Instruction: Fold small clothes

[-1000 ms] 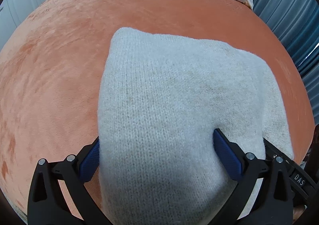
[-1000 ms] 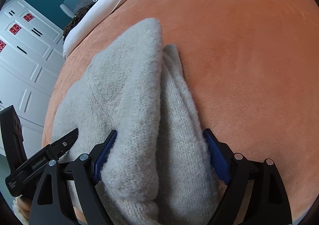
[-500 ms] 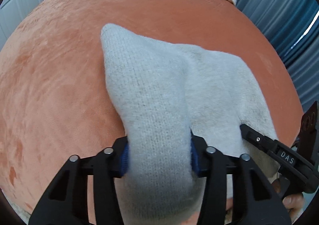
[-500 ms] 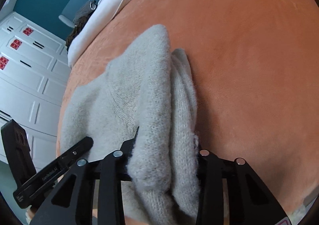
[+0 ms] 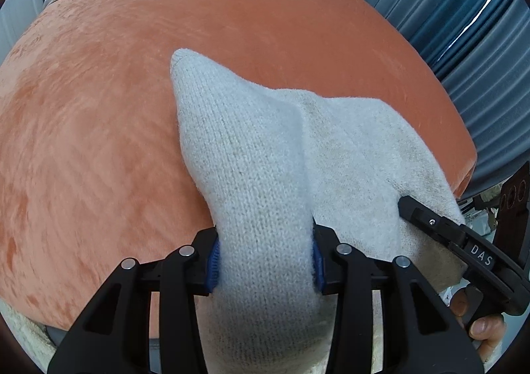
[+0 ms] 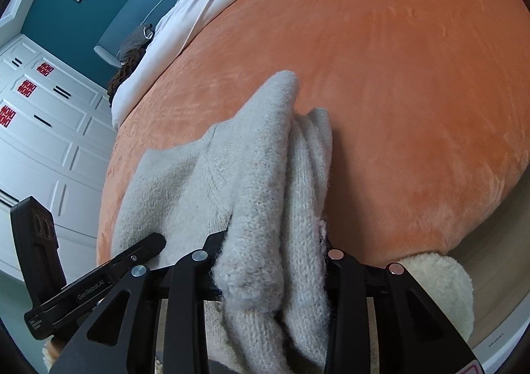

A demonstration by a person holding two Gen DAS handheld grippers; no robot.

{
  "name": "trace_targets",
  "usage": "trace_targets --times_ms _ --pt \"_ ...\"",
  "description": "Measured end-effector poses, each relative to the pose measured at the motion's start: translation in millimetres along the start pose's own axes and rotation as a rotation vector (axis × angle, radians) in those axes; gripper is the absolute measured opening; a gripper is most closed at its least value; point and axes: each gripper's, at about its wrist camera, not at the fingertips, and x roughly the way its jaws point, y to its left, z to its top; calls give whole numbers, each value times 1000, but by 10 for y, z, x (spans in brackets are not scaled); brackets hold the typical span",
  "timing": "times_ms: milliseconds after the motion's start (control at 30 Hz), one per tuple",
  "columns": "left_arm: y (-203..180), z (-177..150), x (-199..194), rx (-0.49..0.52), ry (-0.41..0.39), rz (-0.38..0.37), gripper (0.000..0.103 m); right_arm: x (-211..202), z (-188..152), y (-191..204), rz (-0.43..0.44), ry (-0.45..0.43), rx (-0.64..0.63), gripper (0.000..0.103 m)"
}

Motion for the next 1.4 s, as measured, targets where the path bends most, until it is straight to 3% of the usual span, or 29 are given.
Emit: trace_targets --times_ms 233,400,533,800,933,1067,1200,1400 --pt "-7 -129 92 -8 28 45 41 158 -83 -49 -30 27 -13 33" --pt "-47 -163 103 -6 29 61 43 205 -95 -87 -22 40 2 43" --pt "-78 -202 77 -9 28 93 54 131 -66 -136 -30 33 5 45" --pt "278 -478 -286 -42 -44 99 69 -265 -265 106 -93 4 -196 59" --pt "394 -612 -350 -87 -33 100 73 -175 -349 59 -152 17 -173 48" --pt "452 -724 -420 -77 -29 135 74 -374 -313 226 -141 -80 -189 50" --pt "484 -811 -436 -99 -14 130 74 -292 -345 256 -156 -14 -237 50" --pt "481 -882 -493 -96 -25 128 75 -261 -497 61 -145 36 -184 50"
